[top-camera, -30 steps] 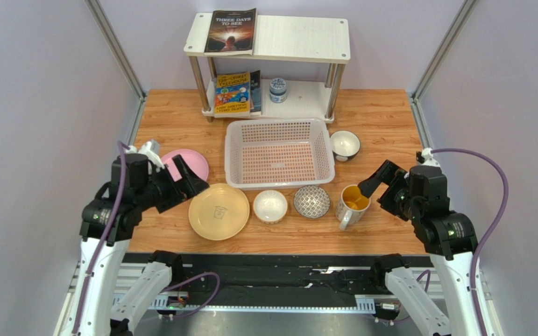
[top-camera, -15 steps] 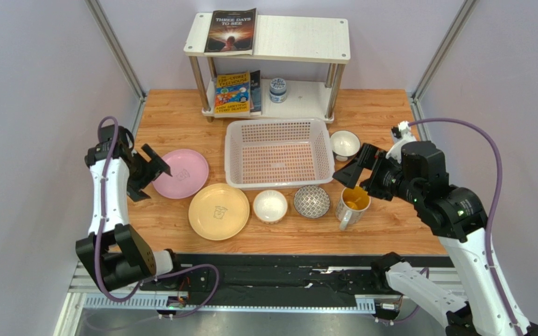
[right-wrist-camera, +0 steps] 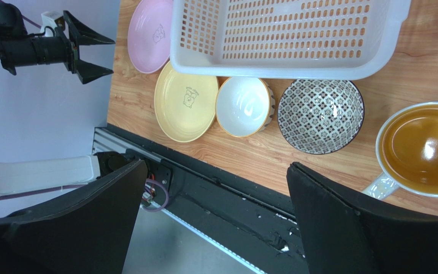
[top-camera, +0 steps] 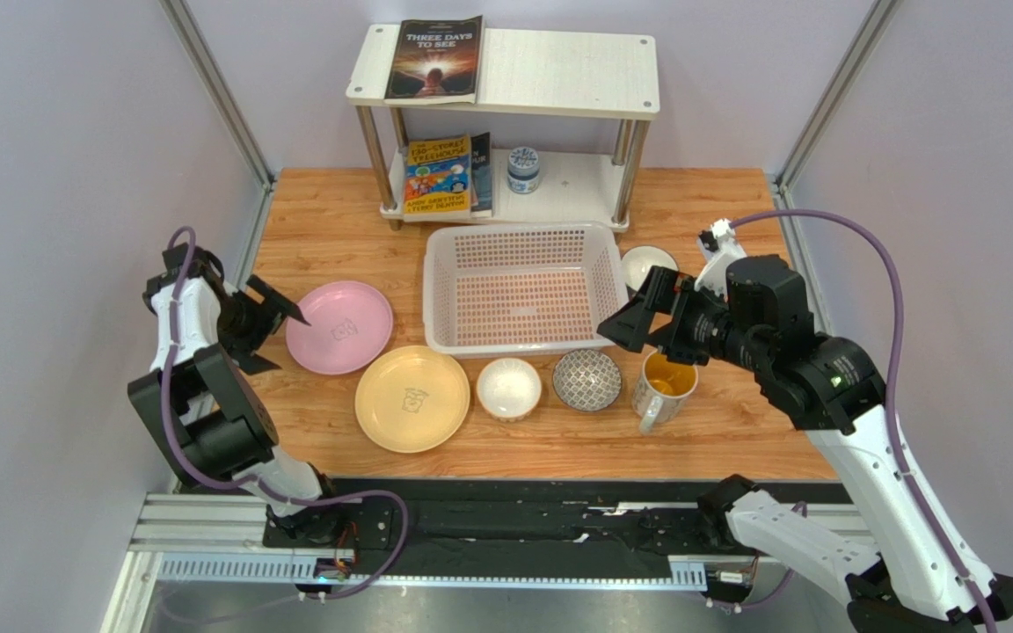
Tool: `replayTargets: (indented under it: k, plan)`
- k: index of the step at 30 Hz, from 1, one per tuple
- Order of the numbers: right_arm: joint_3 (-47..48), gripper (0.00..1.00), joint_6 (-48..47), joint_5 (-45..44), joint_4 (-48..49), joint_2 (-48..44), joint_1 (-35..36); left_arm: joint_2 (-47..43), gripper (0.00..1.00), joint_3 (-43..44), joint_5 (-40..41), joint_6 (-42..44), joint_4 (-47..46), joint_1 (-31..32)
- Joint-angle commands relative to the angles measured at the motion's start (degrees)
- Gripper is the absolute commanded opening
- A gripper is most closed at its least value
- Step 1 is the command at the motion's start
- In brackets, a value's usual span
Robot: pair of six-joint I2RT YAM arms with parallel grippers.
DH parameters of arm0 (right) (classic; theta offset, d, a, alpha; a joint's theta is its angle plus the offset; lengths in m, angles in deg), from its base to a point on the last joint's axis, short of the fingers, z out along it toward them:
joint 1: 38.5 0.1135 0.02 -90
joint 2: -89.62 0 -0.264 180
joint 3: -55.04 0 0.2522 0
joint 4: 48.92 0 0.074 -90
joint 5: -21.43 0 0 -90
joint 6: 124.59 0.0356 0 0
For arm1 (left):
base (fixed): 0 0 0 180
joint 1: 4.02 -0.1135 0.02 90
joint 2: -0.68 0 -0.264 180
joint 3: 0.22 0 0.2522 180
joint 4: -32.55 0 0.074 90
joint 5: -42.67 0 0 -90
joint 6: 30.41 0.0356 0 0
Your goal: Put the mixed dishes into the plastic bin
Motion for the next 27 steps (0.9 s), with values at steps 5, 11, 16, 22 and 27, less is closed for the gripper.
replayTargets:
  k: [5, 11, 16, 22, 27]
  plan:
    - [-6.25, 1.0, 0.89, 0.96, 7.97, -1.83, 0.43, 3.33, 0.91, -4.1, -5.12, -0.56, -5.84, -0.92]
    - [-6.53, 1.0, 1.86, 1.14, 7.71, -2.0, 0.7, 4.74, 0.88, -11.23, -7.33, -2.15, -12.97, -0.83]
    - [-5.91, 1.0, 2.82, 0.53, 8.15, -2.18, 0.7, 6.85, 0.88, -10.71, -6.71, -1.36, -13.23, -1.0]
    - [-4.94, 1.0, 3.26, -0.17, 7.98, -1.74, 0.7, 9.4, 0.88, -12.02, -6.36, -5.12, -16.65, -0.92]
    - [-2.13, 1.0, 2.21, -1.23, 6.66, -1.04, 0.78, 10.19, 0.86, -10.8, -3.47, -7.24, -14.65, -0.74]
